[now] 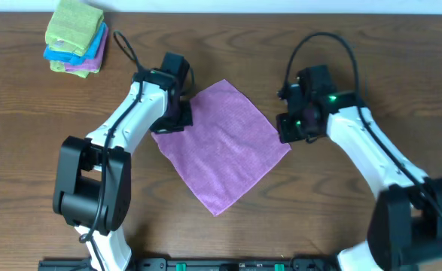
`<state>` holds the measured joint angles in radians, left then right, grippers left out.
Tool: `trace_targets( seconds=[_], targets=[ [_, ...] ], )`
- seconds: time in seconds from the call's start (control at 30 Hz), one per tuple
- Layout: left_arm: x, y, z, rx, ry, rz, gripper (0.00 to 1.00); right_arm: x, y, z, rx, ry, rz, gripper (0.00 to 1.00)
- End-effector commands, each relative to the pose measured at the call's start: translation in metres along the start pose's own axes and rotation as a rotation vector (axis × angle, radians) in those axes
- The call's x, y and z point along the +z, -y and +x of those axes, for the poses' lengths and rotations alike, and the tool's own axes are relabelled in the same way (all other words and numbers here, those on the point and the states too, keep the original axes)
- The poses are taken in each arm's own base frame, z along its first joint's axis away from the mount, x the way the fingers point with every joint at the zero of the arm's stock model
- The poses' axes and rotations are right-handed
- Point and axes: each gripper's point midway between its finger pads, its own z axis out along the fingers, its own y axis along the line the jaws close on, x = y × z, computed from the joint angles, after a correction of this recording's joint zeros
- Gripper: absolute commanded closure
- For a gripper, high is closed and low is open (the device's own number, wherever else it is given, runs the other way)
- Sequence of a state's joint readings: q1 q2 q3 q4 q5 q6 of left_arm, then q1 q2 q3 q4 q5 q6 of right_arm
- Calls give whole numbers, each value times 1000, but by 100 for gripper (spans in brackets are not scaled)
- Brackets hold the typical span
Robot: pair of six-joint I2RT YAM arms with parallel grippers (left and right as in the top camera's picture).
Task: Fold the cloth
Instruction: 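Reach both grippers to the cloth's left and right top corners and grasp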
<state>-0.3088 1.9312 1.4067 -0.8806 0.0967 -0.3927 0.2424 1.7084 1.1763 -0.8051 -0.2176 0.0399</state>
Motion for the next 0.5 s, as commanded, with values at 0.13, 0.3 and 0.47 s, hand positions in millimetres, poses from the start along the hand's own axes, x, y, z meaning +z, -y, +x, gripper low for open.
trace_targets(
  seconds=[0.13,0.3,0.47],
  targets=[
    [17,-23,11,-118,-4,-95,94,40,-6,29,-24,-134,-24,99],
    [26,-32,8,-137,36,-137,94,51,-5,33,-29,-134,-25,99],
    [23,-47,-8,-140,121,-226,94,52,-5,34,-29,-137,-25,98]
  ],
)
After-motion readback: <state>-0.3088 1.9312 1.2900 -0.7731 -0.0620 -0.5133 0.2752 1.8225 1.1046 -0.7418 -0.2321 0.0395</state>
